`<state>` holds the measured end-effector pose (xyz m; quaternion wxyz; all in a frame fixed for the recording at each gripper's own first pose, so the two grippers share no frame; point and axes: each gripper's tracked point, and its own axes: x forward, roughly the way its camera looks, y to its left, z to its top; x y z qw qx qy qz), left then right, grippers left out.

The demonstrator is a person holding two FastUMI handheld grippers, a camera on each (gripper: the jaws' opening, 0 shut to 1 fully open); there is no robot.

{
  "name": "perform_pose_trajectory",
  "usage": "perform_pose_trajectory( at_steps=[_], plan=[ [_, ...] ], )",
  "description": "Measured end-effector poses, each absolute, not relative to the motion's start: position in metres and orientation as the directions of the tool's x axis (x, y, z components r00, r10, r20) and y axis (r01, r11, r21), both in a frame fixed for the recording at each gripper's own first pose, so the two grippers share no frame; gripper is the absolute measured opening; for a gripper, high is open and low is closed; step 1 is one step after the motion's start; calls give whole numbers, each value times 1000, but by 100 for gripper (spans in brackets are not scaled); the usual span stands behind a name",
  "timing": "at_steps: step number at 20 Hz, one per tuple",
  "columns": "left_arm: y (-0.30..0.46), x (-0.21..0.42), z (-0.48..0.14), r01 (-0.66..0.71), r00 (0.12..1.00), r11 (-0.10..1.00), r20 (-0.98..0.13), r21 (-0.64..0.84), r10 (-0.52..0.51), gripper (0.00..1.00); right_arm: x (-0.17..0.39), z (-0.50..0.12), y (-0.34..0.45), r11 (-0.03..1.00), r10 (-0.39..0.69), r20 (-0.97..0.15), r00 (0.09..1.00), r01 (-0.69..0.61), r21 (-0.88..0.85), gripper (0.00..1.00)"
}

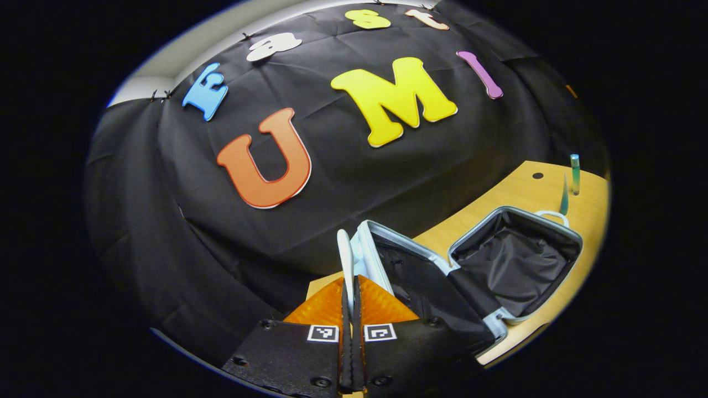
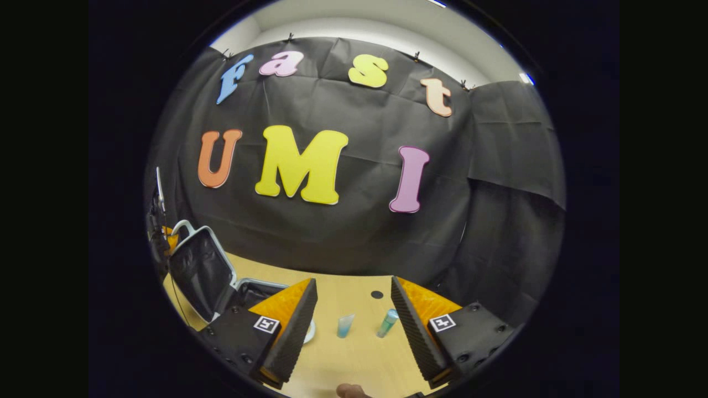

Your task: First open the suitcase, pack the skin care products into it, and then close the suitcase.

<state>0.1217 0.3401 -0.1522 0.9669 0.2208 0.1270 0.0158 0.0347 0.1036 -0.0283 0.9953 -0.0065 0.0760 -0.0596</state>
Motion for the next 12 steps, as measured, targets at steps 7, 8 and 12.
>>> perform_pose_trajectory(
  at_steps=[7, 8, 12],
  plan=[
    [409, 125, -257, 3, 916, 964, -388, 267, 105, 3, 23, -42, 88, 984, -174, -192, 966, 161, -82, 80],
    [412, 124, -269, 0, 908, 968, -405, 253, 106, 3, 22, -45, 89, 984, -171, -201, 965, 158, -79, 80],
    [420, 121, -296, -26, 890, 983, -443, 184, 106, 3, 17, -62, 102, 985, -154, -233, 960, 129, -117, 80]
  ],
)
